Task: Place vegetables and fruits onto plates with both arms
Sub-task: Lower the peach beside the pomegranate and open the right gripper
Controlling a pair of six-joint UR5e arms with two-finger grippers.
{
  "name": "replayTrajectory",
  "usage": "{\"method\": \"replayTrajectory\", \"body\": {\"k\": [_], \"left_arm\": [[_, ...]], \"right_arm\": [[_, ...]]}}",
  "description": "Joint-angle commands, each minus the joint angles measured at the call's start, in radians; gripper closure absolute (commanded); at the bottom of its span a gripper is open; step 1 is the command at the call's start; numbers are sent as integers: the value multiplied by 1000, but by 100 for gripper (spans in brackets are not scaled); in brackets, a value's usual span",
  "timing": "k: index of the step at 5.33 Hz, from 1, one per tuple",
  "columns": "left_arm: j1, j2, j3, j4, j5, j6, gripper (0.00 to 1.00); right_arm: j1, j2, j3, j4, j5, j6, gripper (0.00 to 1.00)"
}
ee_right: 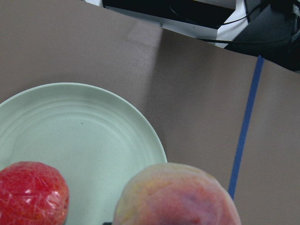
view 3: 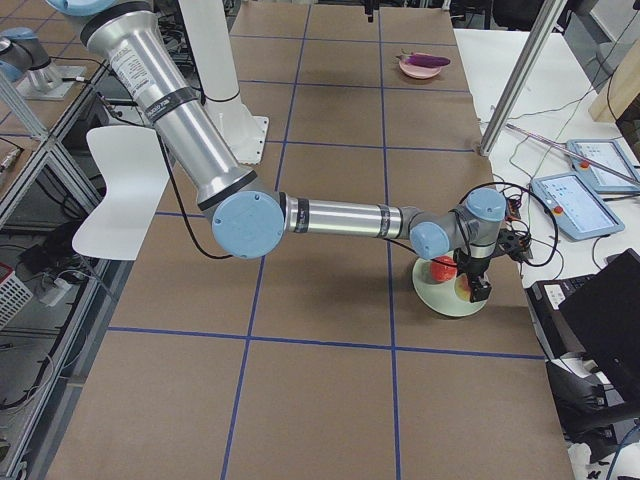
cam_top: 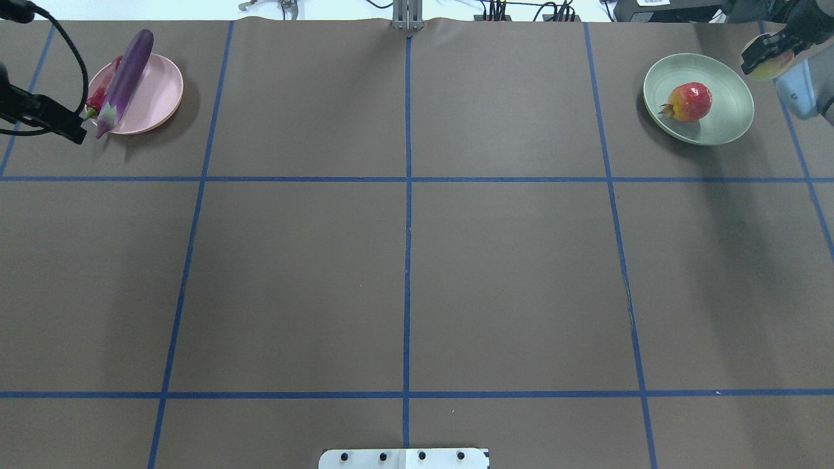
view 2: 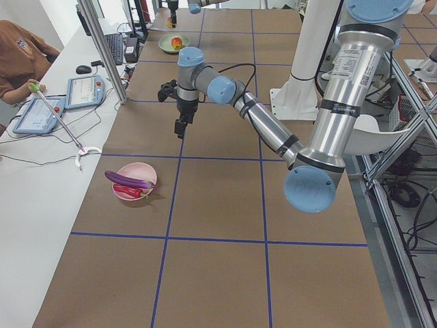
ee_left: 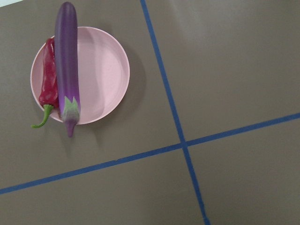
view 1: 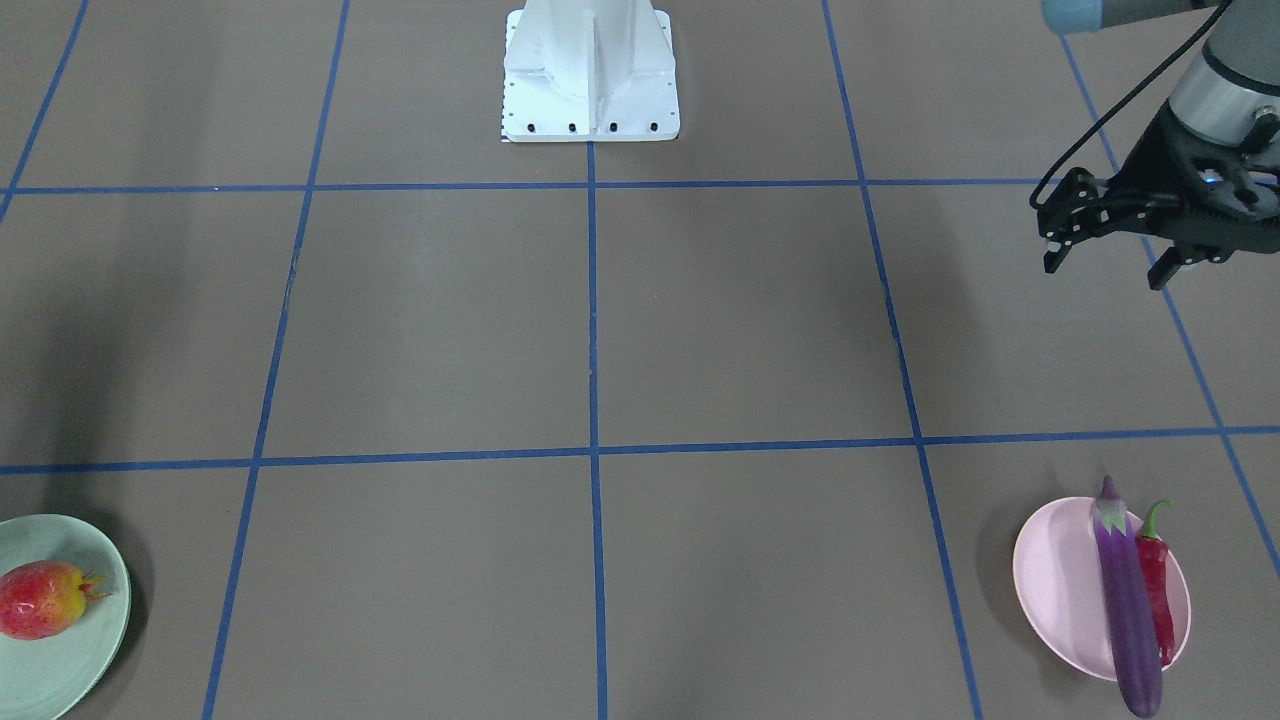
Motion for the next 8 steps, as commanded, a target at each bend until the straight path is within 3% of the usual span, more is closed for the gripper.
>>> {"method": "replayTrajectory", "body": {"k": [1, 2, 3, 5, 6, 8], "left_arm": [[-69, 99, -57, -2, -3, 80, 0], [-71, 104, -61, -2, -3, 81, 0], [-71, 104, -61, -2, -3, 81, 0], [-71, 104, -59, -1, -3, 81, 0], [-71, 104, -59, -1, -2, 81, 0], [-71, 104, -53, -11, -5, 77, 0]], "right_arm": [[-62, 8, -53, 78, -41, 74, 100], [-76, 8, -55, 80, -70, 75, 100], [-77, 15, -55, 79, -69, 75, 1], [-16, 23, -3, 50, 11, 61, 0], [31, 20, 123, -121, 83, 49, 0], [113, -15, 501, -657, 129, -66, 0]]}}
